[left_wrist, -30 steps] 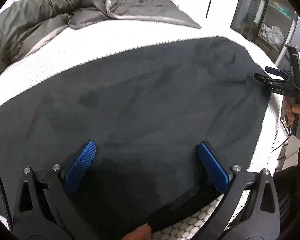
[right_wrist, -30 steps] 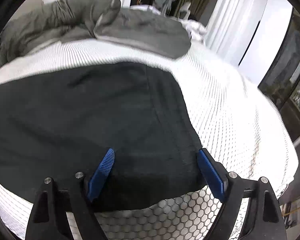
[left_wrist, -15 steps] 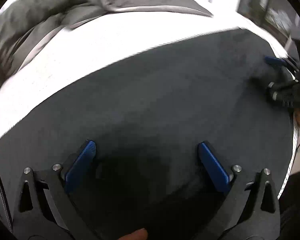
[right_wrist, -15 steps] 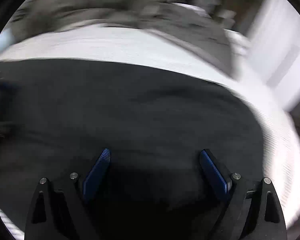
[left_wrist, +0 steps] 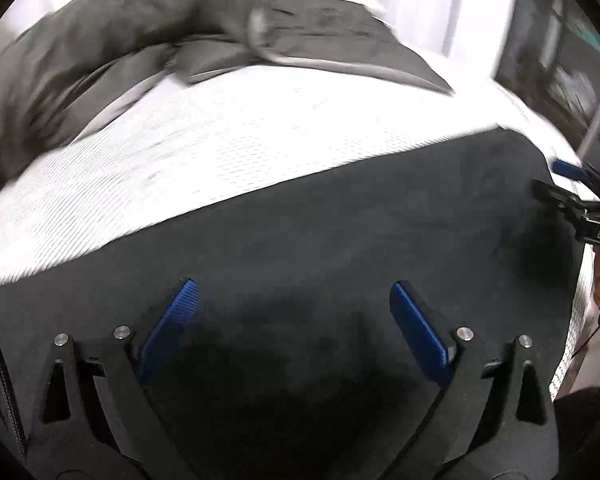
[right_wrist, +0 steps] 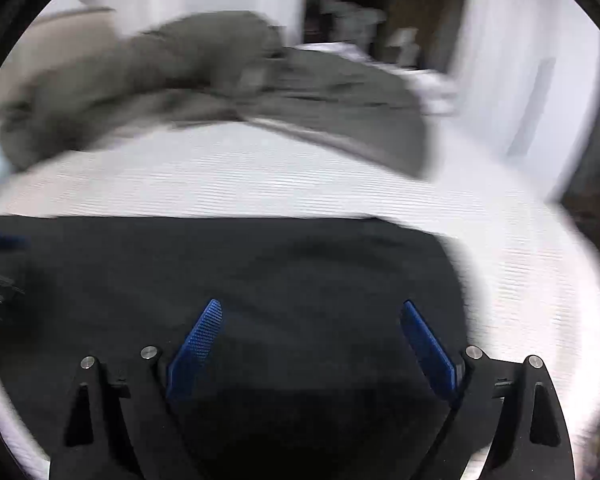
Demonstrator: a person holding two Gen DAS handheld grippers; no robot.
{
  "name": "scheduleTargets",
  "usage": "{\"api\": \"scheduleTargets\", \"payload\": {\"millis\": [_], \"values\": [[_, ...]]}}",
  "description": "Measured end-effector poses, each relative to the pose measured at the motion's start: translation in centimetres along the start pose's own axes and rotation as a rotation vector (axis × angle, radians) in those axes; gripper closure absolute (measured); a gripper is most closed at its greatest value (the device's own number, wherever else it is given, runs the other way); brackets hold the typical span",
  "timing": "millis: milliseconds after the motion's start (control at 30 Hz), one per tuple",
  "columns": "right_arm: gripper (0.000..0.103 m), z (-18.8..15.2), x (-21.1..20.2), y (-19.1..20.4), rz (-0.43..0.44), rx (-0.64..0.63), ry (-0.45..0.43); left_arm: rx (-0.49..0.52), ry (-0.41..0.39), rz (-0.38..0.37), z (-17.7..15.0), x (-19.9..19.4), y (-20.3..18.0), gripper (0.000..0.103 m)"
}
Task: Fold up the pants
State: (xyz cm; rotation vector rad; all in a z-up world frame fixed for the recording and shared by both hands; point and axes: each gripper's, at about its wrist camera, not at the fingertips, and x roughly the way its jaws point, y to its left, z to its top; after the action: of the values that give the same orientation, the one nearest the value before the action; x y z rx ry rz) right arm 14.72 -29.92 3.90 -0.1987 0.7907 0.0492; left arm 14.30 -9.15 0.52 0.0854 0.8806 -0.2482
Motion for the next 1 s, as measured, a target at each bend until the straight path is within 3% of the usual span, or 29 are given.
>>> {"api": "scheduleTargets", "payload": {"millis": [67,133,200,267,300,367,433,533,600,700,733,800,900,1000], "values": [[0.010,1.5,2.5,3.4,0.147,-0.028,0.043,0.082,0.040,0.008,0.9,1.9,-1.8,0.007],[0.010,2.6,5.3,5.8,0.162,-0.094,0.105,0.128,0.102,0.019,1.1,3.8,-2.5,0.007],[0.011,2.1,8.0,7.3,0.073,-0.165,0.194,0.115,0.127,0.012,1.0,4.9,-2.0,0.007],[0.011,1.9,9.1,7.0,-0.006,-0.211,0.208,0.048,0.131,0.005,0.8,5.0,-0.2,0.003],[0.011,2.0,8.9,5.8,-0.070,-0.196,0.203,0.021,0.129,0.016,0.7,5.1,0.8,0.002],[0.011,1.8,8.6,1.6,-0.293,-0.135,0.192,-0.040,0.124,0.055,0.1,4.9,3.1,0.000],[0.010,1.5,9.2,-3.8,-0.439,0.013,0.199,-0.084,0.124,0.095,-0.2,4.8,5.1,0.000],[0.011,1.2,8.9,-6.8,-0.301,0.189,0.193,-0.146,0.115,0.125,-0.5,4.0,6.8,0.000],[0.011,2.1,7.6,-6.0,-0.347,0.161,0.169,-0.144,0.096,0.165,-0.5,3.2,6.9,0.002],[0.011,3.6,4.6,-2.6,-0.376,0.109,0.083,-0.135,0.024,0.103,-0.1,1.4,6.6,0.002],[0.011,4.4,4.3,-1.6,-0.332,0.112,0.047,-0.142,0.004,0.076,0.4,1.2,6.3,0.002],[0.010,6.2,4.5,1.9,-0.157,0.099,0.007,-0.141,-0.021,0.041,0.5,0.6,4.5,0.001],[0.011,7.8,7.1,6.7,0.092,0.034,0.055,-0.120,0.010,0.028,2.2,2.7,3.6,0.002],[0.013,7.3,11.4,11.8,0.130,-0.070,0.139,-0.136,0.051,0.041,2.2,5.3,2.9,0.004]]}}
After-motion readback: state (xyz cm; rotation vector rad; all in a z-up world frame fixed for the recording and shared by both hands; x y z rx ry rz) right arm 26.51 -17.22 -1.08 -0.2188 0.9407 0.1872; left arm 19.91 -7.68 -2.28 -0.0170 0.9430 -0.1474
